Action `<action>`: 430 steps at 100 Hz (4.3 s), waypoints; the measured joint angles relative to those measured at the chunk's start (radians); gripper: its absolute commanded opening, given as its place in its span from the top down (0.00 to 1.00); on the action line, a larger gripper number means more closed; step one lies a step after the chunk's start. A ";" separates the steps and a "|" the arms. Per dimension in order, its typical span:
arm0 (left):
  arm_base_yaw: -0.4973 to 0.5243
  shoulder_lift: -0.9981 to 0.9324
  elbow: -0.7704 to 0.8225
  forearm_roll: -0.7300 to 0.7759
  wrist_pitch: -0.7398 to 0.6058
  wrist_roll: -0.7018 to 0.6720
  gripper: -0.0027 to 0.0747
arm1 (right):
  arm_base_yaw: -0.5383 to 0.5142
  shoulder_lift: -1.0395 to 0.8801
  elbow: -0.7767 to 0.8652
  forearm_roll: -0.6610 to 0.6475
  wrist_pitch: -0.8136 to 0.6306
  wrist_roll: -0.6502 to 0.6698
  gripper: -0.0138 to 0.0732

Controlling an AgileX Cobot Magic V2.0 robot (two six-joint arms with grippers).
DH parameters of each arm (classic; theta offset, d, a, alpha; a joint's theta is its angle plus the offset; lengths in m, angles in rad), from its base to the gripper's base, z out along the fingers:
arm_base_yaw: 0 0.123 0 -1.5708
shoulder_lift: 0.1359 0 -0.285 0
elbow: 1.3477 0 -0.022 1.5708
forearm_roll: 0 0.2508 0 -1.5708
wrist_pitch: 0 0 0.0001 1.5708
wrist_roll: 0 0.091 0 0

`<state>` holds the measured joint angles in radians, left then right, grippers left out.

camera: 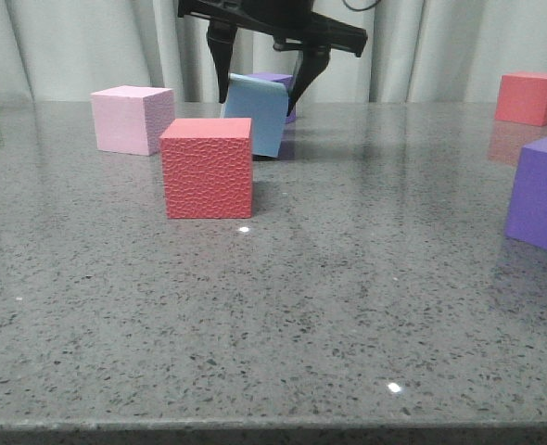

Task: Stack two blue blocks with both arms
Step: 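Lift the light blue cube with the right gripper and carry it toward the pink cube, then set the light blue cube down, open the right gripper and withdraw, then lower the left gripper over the other light blue cube and grasp it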

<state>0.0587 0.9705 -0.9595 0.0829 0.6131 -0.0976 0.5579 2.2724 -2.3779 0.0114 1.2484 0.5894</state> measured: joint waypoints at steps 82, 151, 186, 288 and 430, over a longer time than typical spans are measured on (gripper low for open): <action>0.000 0.000 0.000 0.000 0.000 0.000 0.19 | 0.000 -0.002 -0.052 0.031 0.003 -0.051 0.13; 0.000 0.000 -0.014 0.000 0.000 -0.002 0.19 | 0.116 -0.202 -0.055 -0.052 0.006 -0.185 0.15; 0.079 0.027 -0.077 -0.004 0.009 -0.043 0.19 | 0.129 -0.410 0.203 -0.120 0.006 -0.195 0.15; 0.098 0.672 -0.623 -0.021 0.364 0.045 0.19 | 0.133 -1.039 0.935 -0.134 -0.347 -0.210 0.15; 0.124 0.942 -0.755 -0.026 0.363 0.050 0.40 | 0.133 -1.143 1.036 -0.134 -0.393 -0.214 0.15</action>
<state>0.1823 1.9125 -1.7150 0.0574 0.9766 -0.0474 0.6905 1.1294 -1.3415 -0.1222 0.8555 0.3757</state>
